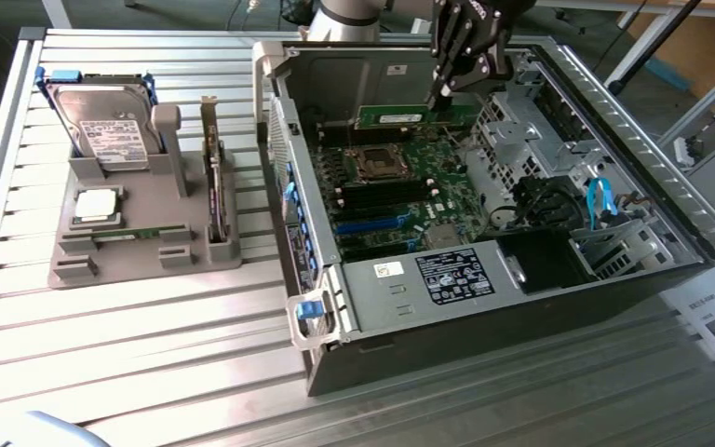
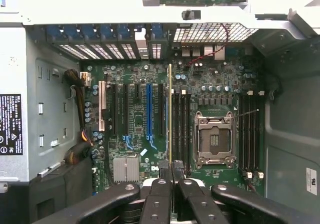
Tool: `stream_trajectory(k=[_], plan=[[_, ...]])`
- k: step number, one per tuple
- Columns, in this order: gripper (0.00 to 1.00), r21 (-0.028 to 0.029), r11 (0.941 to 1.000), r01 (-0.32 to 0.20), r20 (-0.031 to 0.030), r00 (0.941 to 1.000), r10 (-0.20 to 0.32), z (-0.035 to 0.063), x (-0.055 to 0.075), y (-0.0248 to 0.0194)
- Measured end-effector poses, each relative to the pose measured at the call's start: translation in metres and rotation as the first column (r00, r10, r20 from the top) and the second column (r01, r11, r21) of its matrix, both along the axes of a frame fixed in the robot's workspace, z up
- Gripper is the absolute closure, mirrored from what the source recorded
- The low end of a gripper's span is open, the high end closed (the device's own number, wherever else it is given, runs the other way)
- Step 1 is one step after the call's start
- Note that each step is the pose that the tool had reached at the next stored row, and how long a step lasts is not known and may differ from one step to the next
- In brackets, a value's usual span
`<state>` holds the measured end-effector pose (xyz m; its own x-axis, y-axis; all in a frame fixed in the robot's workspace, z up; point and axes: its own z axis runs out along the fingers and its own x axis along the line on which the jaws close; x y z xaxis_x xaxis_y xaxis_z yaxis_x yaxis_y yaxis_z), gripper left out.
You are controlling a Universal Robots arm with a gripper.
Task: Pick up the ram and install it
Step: 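Pick up the ram and move it above insertion slot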
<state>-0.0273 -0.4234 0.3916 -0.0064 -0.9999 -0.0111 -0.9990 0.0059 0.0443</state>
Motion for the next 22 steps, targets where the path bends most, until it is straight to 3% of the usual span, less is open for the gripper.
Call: stream_trajectory(k=[14,22], plan=[[0.89,0.0001,1.0,0.0,0.0007,1.0,0.0,-0.0146,0.0,0.0],[0.89,0.0001,1.0,0.0,0.0006,1.0,0.0,-0.015,0.001,-0.0001]])
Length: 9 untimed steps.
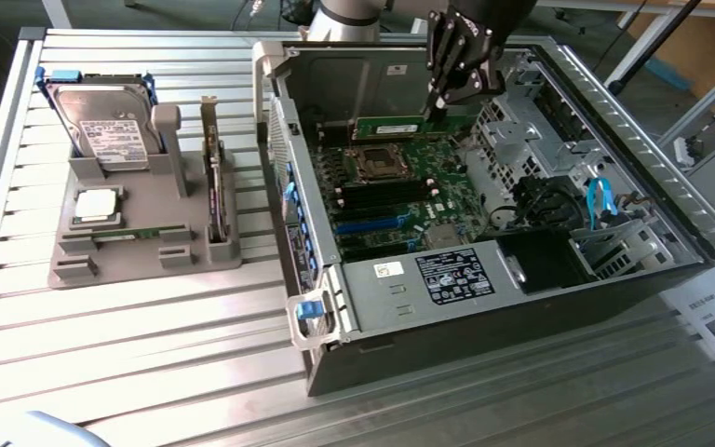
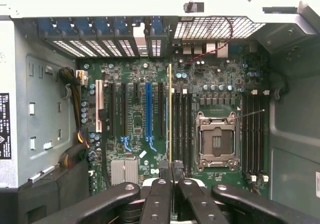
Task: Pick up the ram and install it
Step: 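Pick up the ram and move it above insertion slot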
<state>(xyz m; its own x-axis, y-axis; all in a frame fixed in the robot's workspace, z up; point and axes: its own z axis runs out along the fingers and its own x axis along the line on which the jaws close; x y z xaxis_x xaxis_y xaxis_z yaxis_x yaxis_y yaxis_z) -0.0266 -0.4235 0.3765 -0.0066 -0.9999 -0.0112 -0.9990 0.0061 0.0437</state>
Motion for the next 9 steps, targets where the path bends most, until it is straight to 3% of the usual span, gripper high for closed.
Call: stream_trajectory(k=[9], plan=[[0.89,0.0,1.0,0.0,0.0,1.0,0.0,-0.0001,0.0108,0.0]])
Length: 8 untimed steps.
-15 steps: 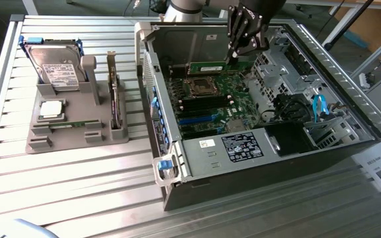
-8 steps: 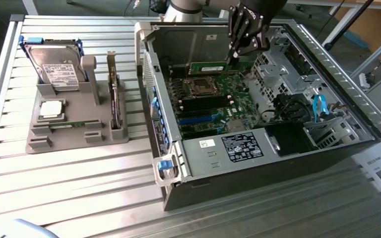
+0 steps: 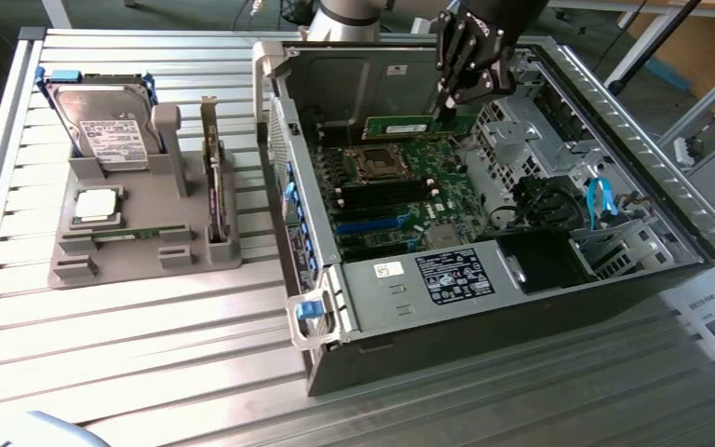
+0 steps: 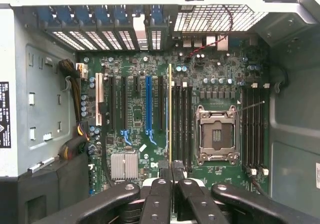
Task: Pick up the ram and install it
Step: 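Pick up the ram and move it above insertion slot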
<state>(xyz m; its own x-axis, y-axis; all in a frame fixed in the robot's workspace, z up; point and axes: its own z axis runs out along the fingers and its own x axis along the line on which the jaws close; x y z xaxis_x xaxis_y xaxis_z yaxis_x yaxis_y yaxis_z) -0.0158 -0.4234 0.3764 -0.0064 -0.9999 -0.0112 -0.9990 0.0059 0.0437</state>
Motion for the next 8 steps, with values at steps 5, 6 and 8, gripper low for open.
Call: stream_trajectory(k=[5,6,8], plan=[[0.89,0.0001,1.0,0.0,0.0001,1.0,0.0,-0.0001,0.0001,0.0004],[0.89,0.0,1.0,0.0,0.0,1.0,0.0,-0.0002,0.0001,0.0009],[0.89,0.0,1.0,0.0,0.0,1.0,0.0,-0.0003,0.0,0.0026]])
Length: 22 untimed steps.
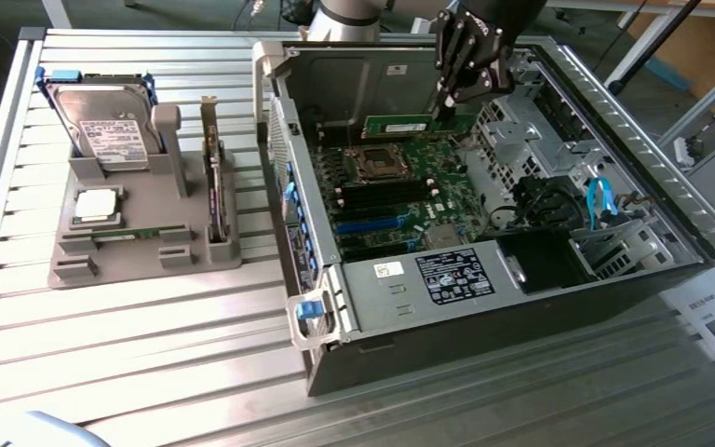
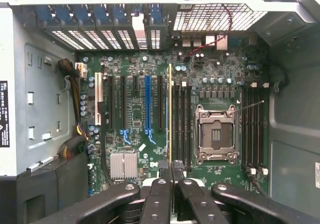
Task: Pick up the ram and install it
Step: 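Pick up the ram and move it above insertion slot, then insert the ram into the slot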
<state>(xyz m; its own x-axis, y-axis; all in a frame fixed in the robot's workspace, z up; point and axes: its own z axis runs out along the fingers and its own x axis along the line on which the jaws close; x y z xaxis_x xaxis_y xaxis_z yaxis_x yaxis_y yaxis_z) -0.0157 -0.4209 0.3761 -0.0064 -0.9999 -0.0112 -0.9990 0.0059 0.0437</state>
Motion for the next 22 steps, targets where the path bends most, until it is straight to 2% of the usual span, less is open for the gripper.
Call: stream_trajectory(k=[12,22], plan=[[0.89,0.0,1.0,0.0,0.0,1.0,0.0,-0.0008,0.0,0.0102],[0.89,0.0001,1.0,0.0,0.0,1.0,0.0,-0.0013,0.0,0.0107]])
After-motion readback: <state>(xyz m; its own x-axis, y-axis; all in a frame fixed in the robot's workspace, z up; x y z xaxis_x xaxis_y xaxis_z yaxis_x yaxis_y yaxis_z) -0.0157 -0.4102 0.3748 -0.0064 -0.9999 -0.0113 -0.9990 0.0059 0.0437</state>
